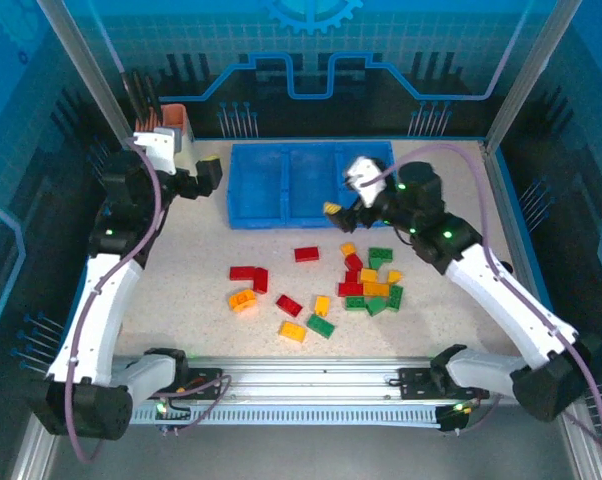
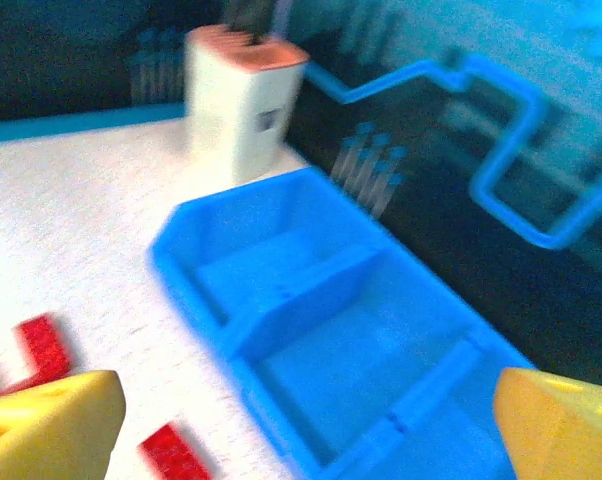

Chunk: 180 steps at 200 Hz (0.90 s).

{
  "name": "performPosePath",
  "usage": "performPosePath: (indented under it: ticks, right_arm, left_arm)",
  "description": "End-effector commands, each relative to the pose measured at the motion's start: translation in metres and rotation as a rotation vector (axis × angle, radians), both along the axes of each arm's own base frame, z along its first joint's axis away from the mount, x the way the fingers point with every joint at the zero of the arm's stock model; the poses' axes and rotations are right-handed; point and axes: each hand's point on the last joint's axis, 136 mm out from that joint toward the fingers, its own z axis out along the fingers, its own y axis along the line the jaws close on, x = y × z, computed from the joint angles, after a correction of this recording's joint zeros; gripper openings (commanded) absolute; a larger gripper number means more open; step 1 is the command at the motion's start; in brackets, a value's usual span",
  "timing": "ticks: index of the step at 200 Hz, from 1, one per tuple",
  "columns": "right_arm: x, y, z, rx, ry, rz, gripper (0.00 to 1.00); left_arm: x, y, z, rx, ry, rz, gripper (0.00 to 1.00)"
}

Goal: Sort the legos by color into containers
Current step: Pick up the lego from the center of the table.

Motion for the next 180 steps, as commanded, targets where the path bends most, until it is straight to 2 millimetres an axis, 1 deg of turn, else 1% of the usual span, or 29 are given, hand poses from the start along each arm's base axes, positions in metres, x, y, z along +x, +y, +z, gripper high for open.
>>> performPosePath:
  ticks: [1, 4, 13, 31, 42, 61, 92, 129, 147, 180]
  right_arm:
    - [-0.040, 0.025, -0.081, -0.297, 0.219, 0.238, 0.97]
    - [-0.042, 0.030, -0.082, -0.302, 0.225, 0.260, 0.97]
    - [-0.048, 0.043, -0.094, -0.336, 0.265, 0.333, 0.97]
    - [-0.052, 0.062, -0.119, -0.412, 0.332, 0.439, 0.97]
    - [-0.053, 0.071, -0.137, -0.454, 0.368, 0.490, 0.96]
    - [-0.049, 0.081, -0.166, -0.494, 0.399, 0.546, 0.95]
    - [-0.035, 0.089, -0.201, -0.551, 0.411, 0.572, 0.94]
    - [-0.020, 0.090, -0.237, -0.584, 0.446, 0.578, 0.92]
    - [-0.008, 0.088, -0.252, -0.602, 0.449, 0.549, 0.91]
    - [0.018, 0.087, -0.274, -0.630, 0.412, 0.499, 0.91]
  left_arm:
    - [-0.040, -0.023, -0.064, -0.012, 0.310, -0.140, 0.99]
    - [-0.043, -0.024, -0.063, -0.012, 0.313, -0.145, 0.99]
    - [-0.049, -0.024, -0.065, -0.006, 0.320, -0.149, 0.99]
    - [-0.061, -0.021, -0.072, 0.041, 0.324, -0.147, 1.00]
    - [-0.065, -0.017, -0.077, 0.064, 0.317, -0.130, 0.99]
    - [-0.073, -0.015, -0.086, 0.100, 0.294, -0.134, 0.99]
    - [-0.081, -0.007, -0.094, 0.154, 0.265, -0.104, 1.00]
    - [-0.082, 0.000, -0.108, 0.193, 0.284, -0.074, 1.00]
    - [-0.081, 0.001, -0.110, 0.199, 0.291, -0.073, 0.99]
    - [-0.078, 0.003, -0.115, 0.216, 0.311, -0.068, 0.99]
